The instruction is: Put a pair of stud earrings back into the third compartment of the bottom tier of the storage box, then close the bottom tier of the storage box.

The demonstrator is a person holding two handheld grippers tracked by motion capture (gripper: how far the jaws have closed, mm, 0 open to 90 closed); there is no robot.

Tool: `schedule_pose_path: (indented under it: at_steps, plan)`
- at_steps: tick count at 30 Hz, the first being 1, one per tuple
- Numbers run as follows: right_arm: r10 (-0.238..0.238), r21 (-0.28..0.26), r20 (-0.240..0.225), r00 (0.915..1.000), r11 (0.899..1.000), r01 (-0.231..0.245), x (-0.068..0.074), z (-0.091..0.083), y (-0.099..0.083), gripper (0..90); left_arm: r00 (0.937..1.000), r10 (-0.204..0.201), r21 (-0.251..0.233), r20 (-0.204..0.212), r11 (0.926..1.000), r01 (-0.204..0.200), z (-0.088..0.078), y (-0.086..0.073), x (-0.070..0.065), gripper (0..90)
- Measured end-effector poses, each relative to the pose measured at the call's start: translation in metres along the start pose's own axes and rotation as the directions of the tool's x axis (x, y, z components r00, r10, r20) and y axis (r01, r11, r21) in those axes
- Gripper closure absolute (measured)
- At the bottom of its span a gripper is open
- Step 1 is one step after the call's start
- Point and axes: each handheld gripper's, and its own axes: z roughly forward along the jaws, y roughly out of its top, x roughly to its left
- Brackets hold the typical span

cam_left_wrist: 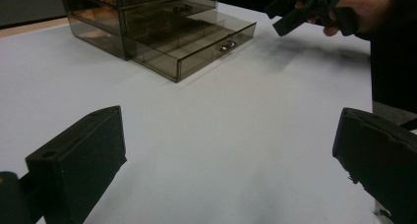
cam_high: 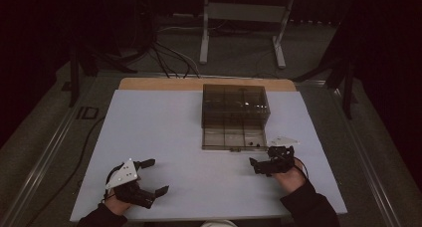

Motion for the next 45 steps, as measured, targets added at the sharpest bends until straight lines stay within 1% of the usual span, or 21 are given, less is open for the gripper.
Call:
schedule_pose_path:
  at_steps: [2,5,10,16,24,26,29,35,36,45]
  plan:
    - [0.002,0.001,0.000,1.0000,1.000,-0.002,0.002,0.001,-0.002,0.0,1.0000,0.000,0.000,0.000,1.0000,0.000,0.000,0.000,0.000,0.8]
    - [-0.003,0.018,-0.009,1.0000,1.000,0.003,0.006,0.004,-0.004,0.0,1.0000,-0.001,-0.002,0.001,1.0000,0.001,0.000,0.000,0.000,0.7]
    - [-0.007,0.039,-0.036,0.9993,0.999,0.008,0.015,0.009,-0.008,0.0,1.0000,-0.001,-0.001,0.002,1.0000,0.001,0.000,0.000,0.000,0.8]
    - [0.008,0.045,-0.060,0.9981,0.999,-0.005,0.022,0.012,-0.009,0.0,1.0000,0.000,-0.002,0.003,1.0000,0.000,0.000,0.000,0.000,0.8]
    - [0.032,0.050,-0.079,0.9964,0.998,-0.028,0.024,0.016,-0.009,0.0,1.0000,0.000,-0.001,0.002,1.0000,0.000,0.000,0.000,0.000,0.7]
    - [0.034,0.053,-0.082,0.9961,0.998,-0.029,0.025,0.017,-0.009,0.0,1.0000,0.001,0.001,0.002,1.0000,-0.001,0.000,0.000,0.000,0.8]
    - [0.041,0.057,-0.100,0.9941,0.998,-0.035,0.026,0.018,-0.008,0.0,1.0000,-0.001,-0.001,0.002,1.0000,0.001,0.000,0.000,0.000,0.7]
    - [0.043,0.059,-0.109,0.9932,0.998,-0.037,0.029,0.019,-0.007,0.0,1.0000,0.002,0.000,0.002,1.0000,-0.002,0.000,0.000,0.000,0.7]
    - [0.050,0.064,-0.117,0.9918,0.997,-0.043,0.029,0.019,-0.007,0.0,1.0000,0.002,-0.001,0.002,1.0000,-0.002,0.000,0.000,0.000,0.7]
    - [0.060,0.075,-0.142,0.9880,0.996,-0.050,0.032,0.021,-0.006,0.0,1.0000,0.001,0.001,0.001,1.0000,-0.001,0.000,0.000,-0.001,0.7]
